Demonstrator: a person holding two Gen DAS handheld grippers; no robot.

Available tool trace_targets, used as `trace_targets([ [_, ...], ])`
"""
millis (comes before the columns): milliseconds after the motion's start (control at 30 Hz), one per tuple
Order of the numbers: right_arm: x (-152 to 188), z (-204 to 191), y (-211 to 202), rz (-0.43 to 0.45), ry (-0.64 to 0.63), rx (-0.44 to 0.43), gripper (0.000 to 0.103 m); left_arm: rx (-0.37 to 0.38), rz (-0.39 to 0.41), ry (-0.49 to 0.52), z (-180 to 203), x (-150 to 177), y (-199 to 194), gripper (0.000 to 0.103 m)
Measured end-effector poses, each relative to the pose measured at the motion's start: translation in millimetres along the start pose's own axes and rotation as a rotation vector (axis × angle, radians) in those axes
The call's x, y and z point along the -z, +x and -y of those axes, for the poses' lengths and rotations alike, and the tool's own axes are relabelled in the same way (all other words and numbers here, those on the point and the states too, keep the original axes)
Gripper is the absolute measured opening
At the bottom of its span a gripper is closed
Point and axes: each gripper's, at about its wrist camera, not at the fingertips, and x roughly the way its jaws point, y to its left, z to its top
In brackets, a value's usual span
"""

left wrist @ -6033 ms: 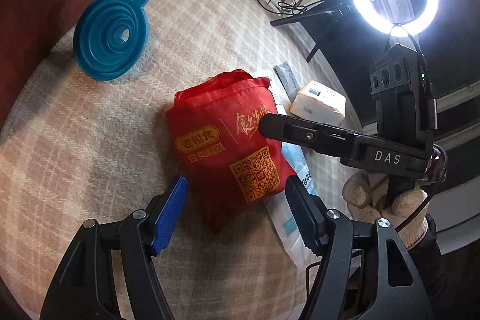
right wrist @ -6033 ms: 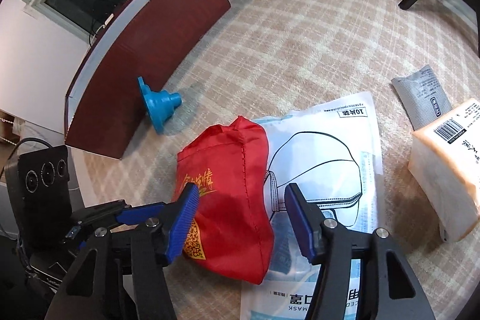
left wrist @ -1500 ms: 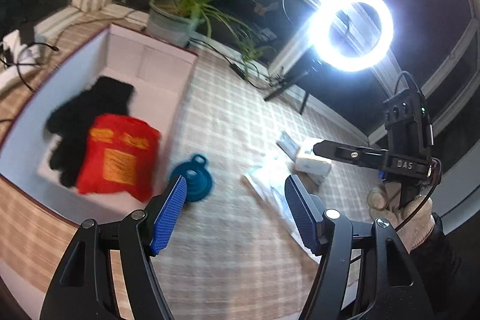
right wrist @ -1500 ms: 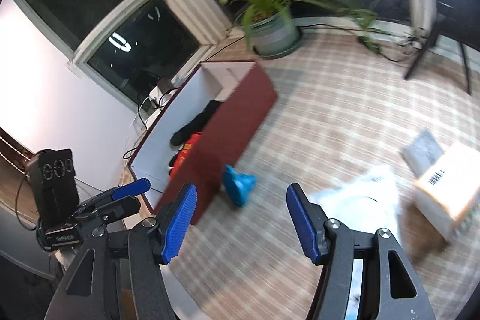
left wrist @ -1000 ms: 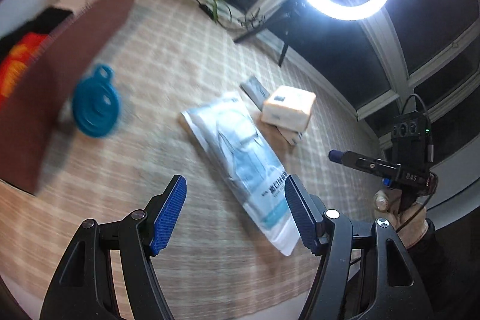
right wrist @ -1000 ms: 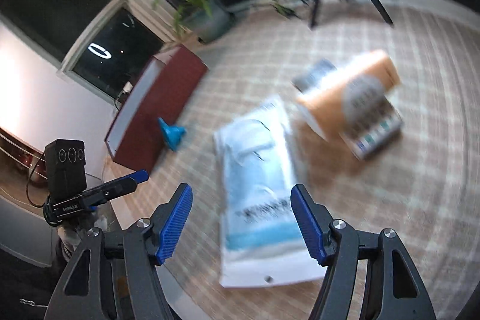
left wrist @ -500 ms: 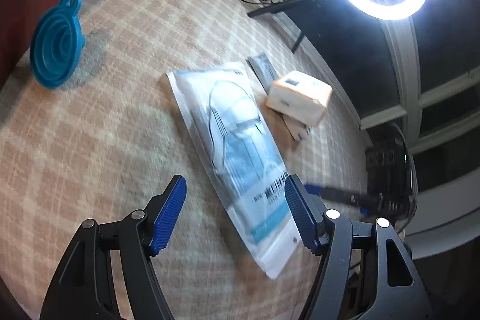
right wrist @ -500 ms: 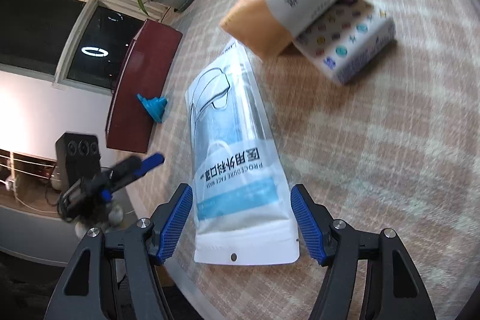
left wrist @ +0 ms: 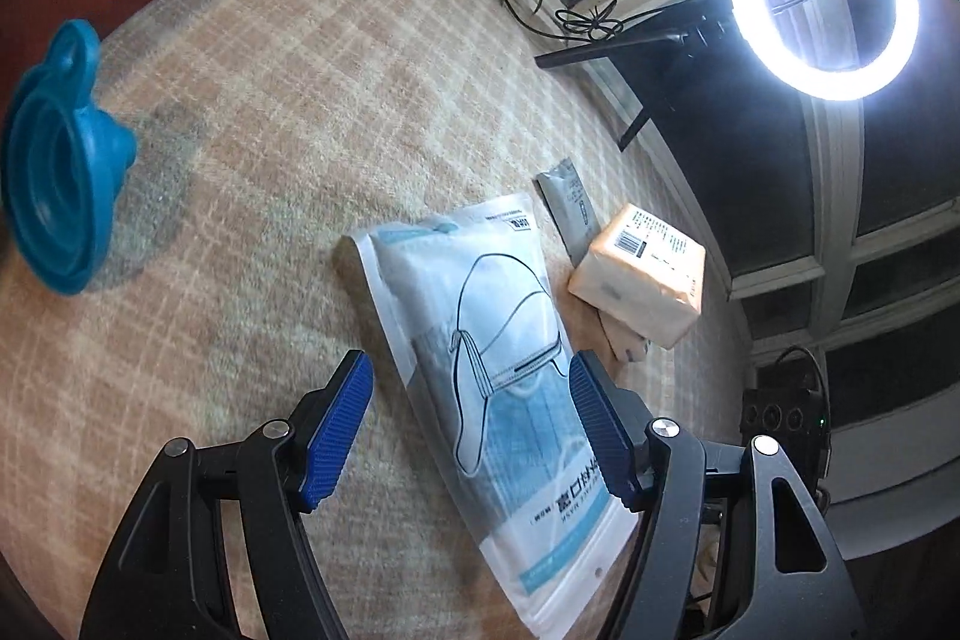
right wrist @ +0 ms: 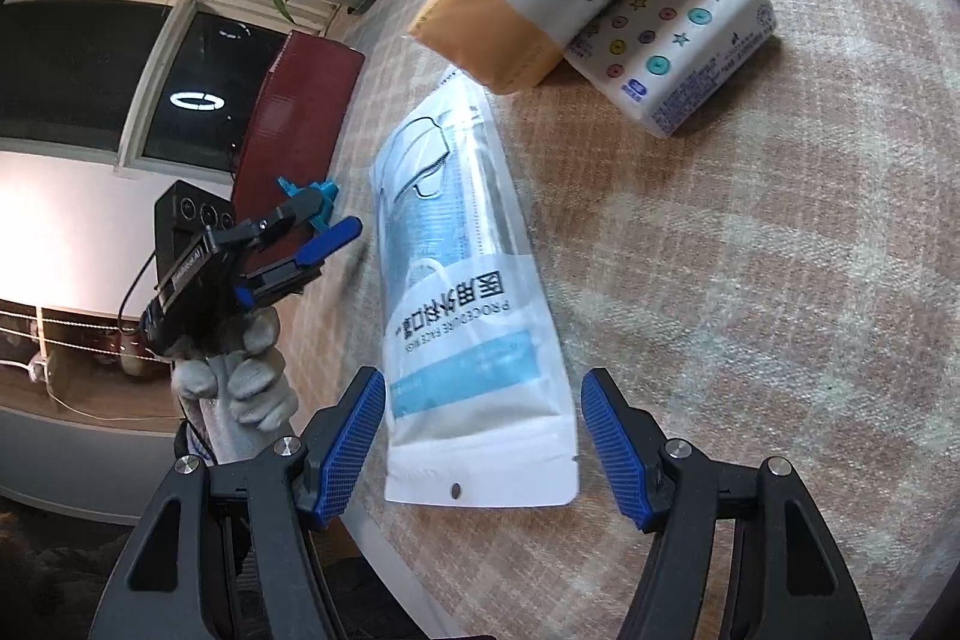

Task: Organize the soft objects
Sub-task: 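Move the right gripper to the white face-mask package and grasp its end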

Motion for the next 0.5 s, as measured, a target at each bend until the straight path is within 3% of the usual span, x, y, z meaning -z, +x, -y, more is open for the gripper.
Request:
trace_targets([
  [300,0.2,13.2,0.9,-0.022,0.043,-0.051,0.064,0.002,-0.012,-0.022,-7.8,-6.7,9.9,0.067],
  [500,-0.9,6.3,11.4,-0.047,0.003,-0.005,0.064,0.002,-0.016,-0.007,-3.1,-10.0,14.3,0.067],
])
